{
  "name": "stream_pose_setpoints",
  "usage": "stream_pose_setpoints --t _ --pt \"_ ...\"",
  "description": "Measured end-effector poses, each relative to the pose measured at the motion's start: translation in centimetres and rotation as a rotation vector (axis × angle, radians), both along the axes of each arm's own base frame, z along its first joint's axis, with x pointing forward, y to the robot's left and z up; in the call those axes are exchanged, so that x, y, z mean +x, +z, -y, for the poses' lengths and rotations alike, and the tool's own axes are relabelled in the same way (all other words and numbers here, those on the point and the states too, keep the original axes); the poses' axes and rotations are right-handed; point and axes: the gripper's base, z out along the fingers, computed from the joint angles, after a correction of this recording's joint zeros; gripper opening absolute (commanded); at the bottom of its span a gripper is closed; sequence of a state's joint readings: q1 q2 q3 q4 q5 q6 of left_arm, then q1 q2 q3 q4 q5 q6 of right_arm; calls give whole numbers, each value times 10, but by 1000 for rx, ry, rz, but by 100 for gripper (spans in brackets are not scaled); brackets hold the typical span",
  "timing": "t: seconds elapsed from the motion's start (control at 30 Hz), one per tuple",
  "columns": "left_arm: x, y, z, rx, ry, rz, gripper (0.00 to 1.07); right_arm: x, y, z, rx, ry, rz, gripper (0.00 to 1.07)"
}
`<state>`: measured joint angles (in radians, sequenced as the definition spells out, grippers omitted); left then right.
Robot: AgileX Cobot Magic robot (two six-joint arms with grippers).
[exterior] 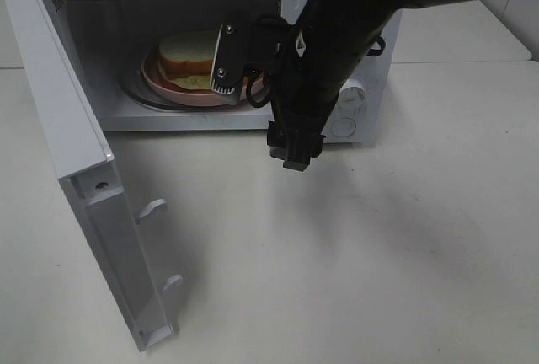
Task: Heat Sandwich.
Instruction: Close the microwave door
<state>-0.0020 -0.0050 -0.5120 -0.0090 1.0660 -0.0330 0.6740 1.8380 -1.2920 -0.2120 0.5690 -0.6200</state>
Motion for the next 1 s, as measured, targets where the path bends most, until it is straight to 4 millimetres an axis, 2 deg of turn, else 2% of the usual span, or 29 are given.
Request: stream_pose_setpoints --t 0.7,0.83,0.97,1.0 --pt "0 0 0 0 0 0 102 -66 28 53 182 -350 -53 75" --pt "0 0 0 0 0 0 102 -80 33 64 220 -417 -61 75" --pt "0 0 0 0 0 0 102 -104 42 84 257 -506 -73 75" --pt "0 0 0 0 0 0 102 -104 42 84 257 -506 -73 75"
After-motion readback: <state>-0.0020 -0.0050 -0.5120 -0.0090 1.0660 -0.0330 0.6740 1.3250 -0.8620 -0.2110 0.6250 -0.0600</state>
